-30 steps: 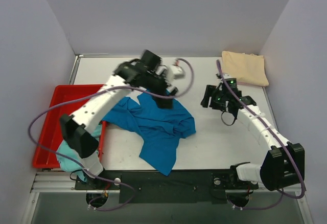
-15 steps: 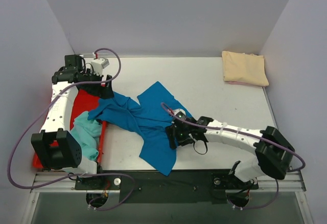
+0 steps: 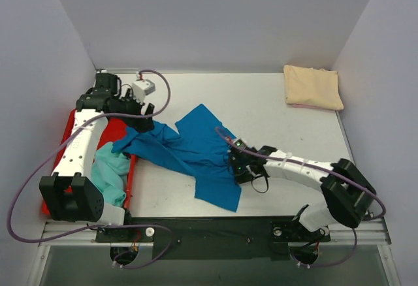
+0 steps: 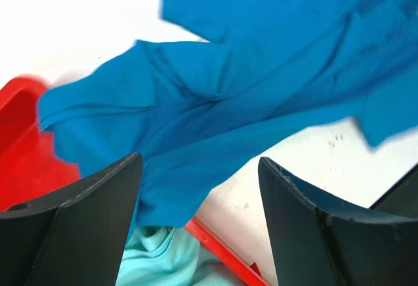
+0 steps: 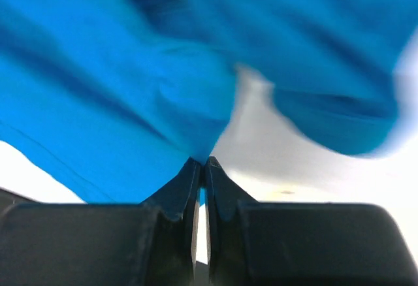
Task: Fold and stack the t-shirts
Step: Flatten out the tshirt
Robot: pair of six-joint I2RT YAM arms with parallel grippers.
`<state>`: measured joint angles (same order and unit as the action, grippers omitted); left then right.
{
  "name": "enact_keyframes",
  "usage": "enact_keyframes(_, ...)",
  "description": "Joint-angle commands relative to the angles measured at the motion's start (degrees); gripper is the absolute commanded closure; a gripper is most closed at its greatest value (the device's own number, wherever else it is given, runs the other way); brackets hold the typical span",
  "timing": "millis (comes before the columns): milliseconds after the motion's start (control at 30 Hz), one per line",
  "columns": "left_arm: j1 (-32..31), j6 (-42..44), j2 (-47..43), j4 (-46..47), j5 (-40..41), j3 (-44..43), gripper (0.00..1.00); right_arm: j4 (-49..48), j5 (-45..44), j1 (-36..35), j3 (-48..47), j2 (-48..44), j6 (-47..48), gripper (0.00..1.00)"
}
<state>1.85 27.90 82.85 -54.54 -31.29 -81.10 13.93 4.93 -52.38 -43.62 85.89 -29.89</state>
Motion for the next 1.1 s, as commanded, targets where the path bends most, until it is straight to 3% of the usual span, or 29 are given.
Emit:
enact_keyframes(0,-11.2,9.2,-2.2,-0.2,6.1,3.4,0.18,5.6,-4.1,15.3,2.0,-12.4,5.9,1.00)
enact_keyframes(167,-20.6,11.3,-0.9,0.6,9.2,5.9,0.19,5.4,-1.2,34.5,3.2,-16.6,10.9,1.00)
enact_keyframes(367,-29.2,12.2,2.0,0.7,14.0,10.4,0.20,0.9,4.9,45.5,3.5,-17.5,11.3,1.00)
enact_keyframes(533,-36.3,12.2,1.4,4.3,20.7,17.6,0.24,0.2,6.3,48.9,2.7,-16.5,11.2,1.00)
enact_keyframes(667,-36.9,12.3,1.8,4.7,20.9,20.2,0.37,-0.1,7.8,49.7,2.6,-16.9,11.1,1.00)
enact_keyframes(867,-32.7,13.1,4.3,9.4,32.8,24.8,0.31,0.0,7.7,49.8,2.7,-17.2,11.4,1.00)
enact_keyframes(1067,-30.7,13.5,8.3,13.5,33.5,28.0,0.37,-0.2,7.6,49.9,2.7,-17.1,11.5,1.00)
